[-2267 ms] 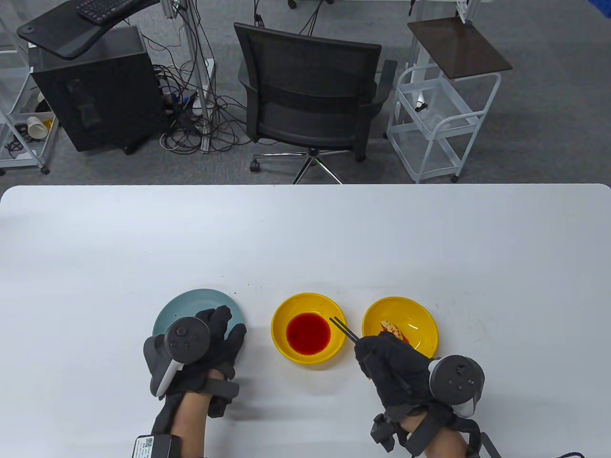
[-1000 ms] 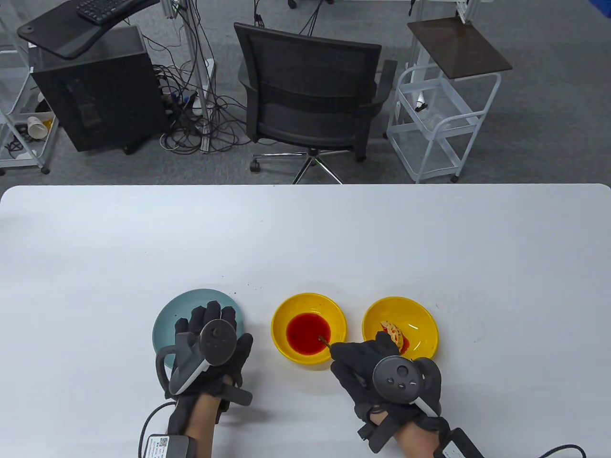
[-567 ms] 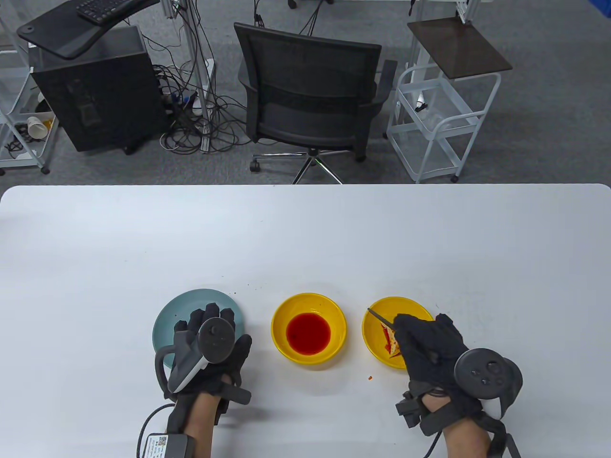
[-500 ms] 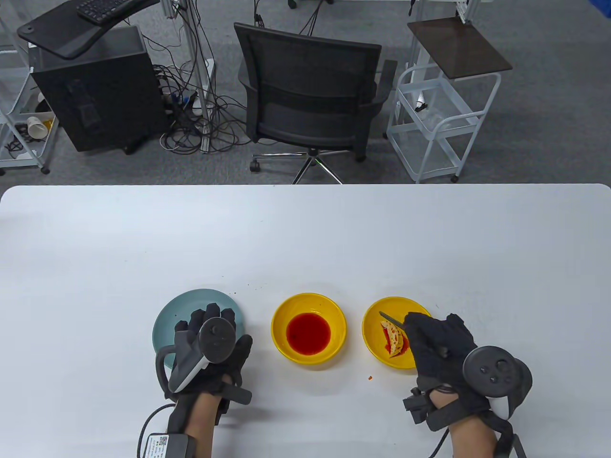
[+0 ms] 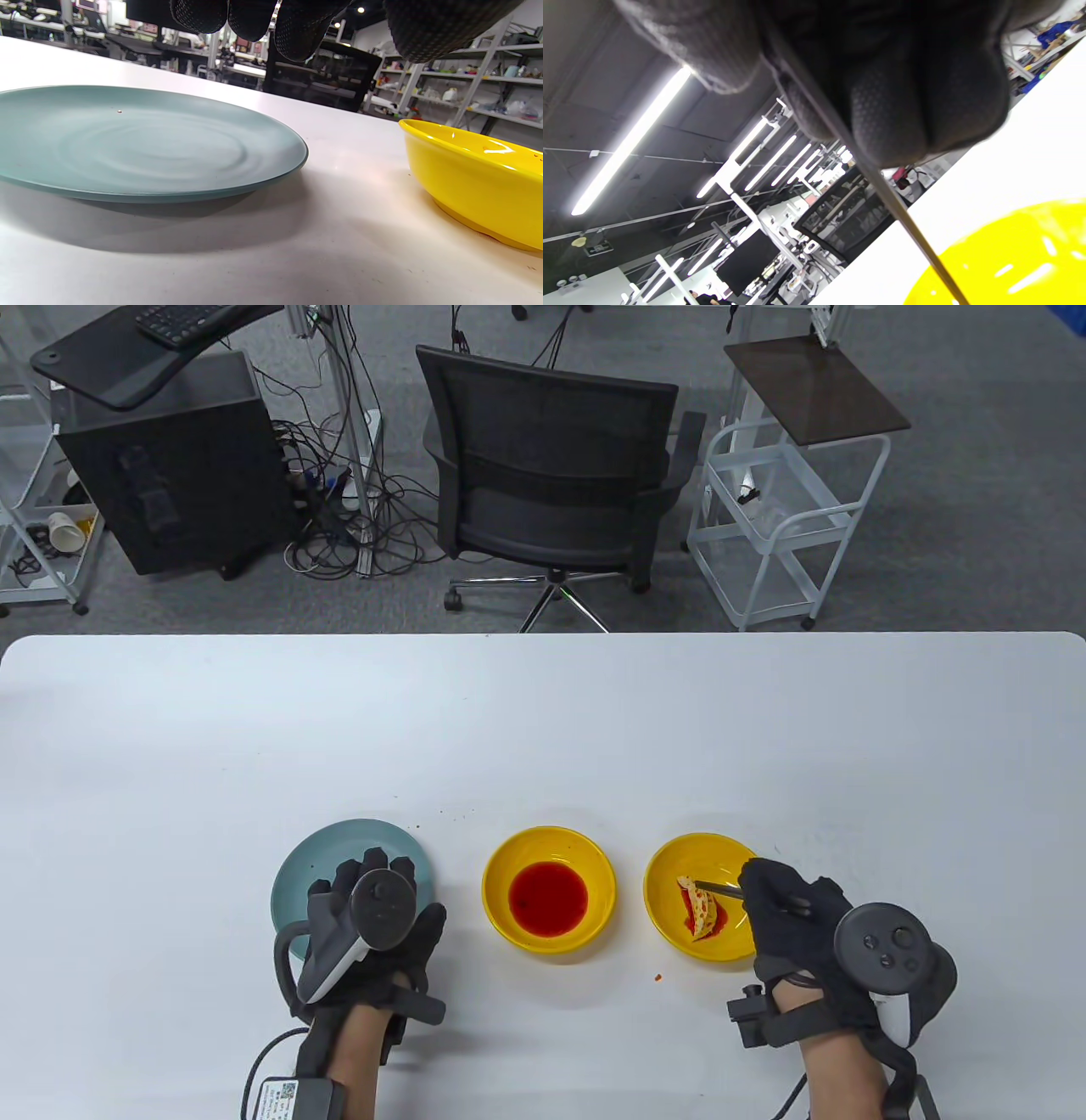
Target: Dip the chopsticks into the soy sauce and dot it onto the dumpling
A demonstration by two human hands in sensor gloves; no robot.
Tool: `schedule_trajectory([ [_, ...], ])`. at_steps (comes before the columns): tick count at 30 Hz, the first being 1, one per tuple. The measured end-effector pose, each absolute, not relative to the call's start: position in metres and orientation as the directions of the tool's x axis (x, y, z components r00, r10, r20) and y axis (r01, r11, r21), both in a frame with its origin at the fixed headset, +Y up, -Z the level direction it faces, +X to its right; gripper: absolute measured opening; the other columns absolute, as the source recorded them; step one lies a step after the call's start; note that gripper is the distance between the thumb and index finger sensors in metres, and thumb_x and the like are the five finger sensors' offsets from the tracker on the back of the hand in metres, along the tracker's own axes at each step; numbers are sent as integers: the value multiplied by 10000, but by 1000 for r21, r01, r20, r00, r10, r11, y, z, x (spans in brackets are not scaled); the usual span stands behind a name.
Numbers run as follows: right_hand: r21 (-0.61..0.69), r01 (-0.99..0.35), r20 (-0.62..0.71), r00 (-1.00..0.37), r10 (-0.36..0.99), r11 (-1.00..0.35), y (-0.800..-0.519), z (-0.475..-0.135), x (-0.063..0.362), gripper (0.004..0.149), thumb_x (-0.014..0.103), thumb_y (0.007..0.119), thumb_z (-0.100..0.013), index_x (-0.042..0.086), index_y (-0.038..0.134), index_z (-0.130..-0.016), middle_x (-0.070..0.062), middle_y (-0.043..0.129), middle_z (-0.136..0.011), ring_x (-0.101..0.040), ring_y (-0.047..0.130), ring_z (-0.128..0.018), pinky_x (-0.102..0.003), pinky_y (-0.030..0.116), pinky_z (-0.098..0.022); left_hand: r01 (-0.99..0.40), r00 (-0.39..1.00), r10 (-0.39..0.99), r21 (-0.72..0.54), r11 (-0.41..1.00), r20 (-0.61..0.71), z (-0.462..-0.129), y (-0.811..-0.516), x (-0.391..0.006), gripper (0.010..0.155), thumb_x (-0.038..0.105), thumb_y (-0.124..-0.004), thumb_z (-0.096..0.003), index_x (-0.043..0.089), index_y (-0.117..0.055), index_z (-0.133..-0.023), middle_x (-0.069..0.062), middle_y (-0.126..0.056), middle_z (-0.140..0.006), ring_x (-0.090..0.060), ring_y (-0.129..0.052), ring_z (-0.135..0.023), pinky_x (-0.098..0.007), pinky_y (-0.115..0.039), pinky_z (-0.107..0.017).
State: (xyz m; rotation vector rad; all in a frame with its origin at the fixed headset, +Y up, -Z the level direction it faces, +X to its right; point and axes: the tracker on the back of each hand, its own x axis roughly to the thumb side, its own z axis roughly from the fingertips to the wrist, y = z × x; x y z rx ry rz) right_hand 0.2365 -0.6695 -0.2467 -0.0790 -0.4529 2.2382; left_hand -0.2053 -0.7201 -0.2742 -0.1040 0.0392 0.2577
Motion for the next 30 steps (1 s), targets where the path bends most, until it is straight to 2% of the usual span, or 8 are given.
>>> schedule_trajectory([
  [14,-338,-739,79,-640,764,-583,-666,-244,244,526,487,768,-428,63,959,-674,-198,1082,-513,-452,1037,-439,-742,573,-634,-262,965,256,-116,958,-62,-274,-721,-206,772,629,-712,-475,199,-579,-1101,-81,-443,-1185,-458,-508,-1082,-716,-379,-726],
  [21,-351,-749,98,-627,773,-563,-666,-244,245,534,480,751,-433,83,903,-755,-205,1028,-633,-470,983,-555,-755,518,-657,-262,965,256,-122,957,-63,-274,-721,-206,771,630,-713,-475,200,-580,-1101,-81,-443,-1185,-459,-510,-1081,-716,-379,-725],
  [30,-293,-731,78,-660,747,-616,-672,-248,240,533,479,751,-433,81,909,-750,-203,1028,-635,-472,980,-560,-761,508,-656,-269,963,262,-146,952,-71,-274,-723,-207,771,631,-711,-475,200,-580,-1101,-83,-440,-1186,-461,-510,-1080,-717,-377,-725],
])
